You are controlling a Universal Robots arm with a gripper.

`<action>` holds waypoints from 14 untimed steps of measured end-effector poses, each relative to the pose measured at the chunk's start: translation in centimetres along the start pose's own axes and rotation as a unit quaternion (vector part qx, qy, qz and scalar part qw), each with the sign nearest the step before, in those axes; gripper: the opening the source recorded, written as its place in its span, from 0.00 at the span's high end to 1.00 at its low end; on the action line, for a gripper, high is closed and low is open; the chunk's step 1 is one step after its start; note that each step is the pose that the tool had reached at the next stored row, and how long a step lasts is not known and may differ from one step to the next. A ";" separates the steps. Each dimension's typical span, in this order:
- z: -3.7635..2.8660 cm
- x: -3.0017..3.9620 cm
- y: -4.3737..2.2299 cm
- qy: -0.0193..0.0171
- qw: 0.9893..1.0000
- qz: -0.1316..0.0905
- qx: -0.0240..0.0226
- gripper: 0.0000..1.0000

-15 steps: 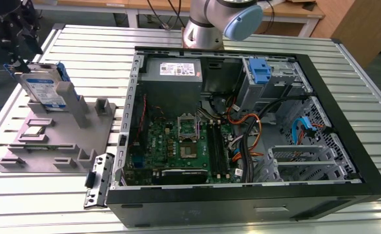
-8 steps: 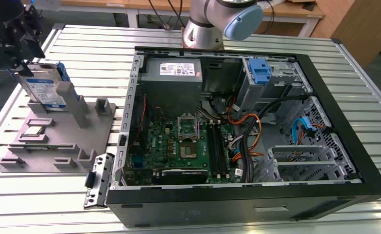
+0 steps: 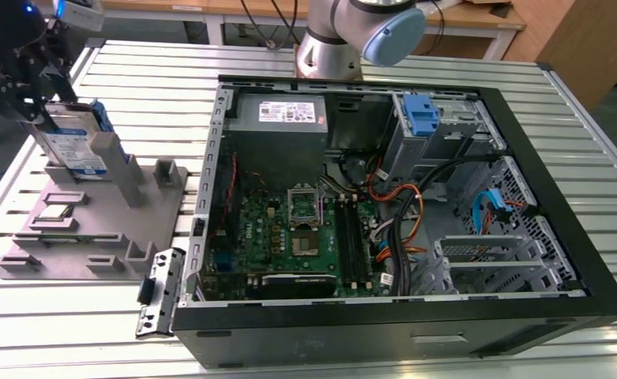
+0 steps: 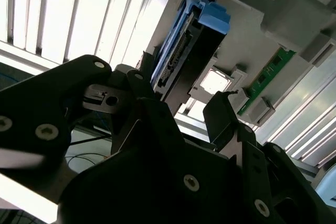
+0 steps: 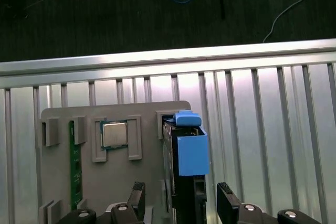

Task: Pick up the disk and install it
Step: 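Pick up the disk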

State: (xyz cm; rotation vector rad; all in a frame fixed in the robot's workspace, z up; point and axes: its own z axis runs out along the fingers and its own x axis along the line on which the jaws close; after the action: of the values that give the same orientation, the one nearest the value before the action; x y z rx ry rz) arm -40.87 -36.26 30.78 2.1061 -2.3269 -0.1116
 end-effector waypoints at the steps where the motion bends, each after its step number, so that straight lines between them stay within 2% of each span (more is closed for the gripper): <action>1: 0.18 0.01 -0.01 0.000 1.000 0.000 0.000 0.35; 4: 0.64 0.03 -0.04 -0.001 1.000 0.000 0.000 0.35; 7: 0.73 0.04 -0.04 -0.001 1.000 -0.001 0.000 0.35; 14: 0.79 0.04 -0.04 -0.003 1.000 -0.027 -0.002 0.35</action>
State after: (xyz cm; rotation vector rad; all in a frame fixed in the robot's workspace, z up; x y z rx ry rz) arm -40.87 -36.26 29.99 2.1692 -2.2725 -0.1210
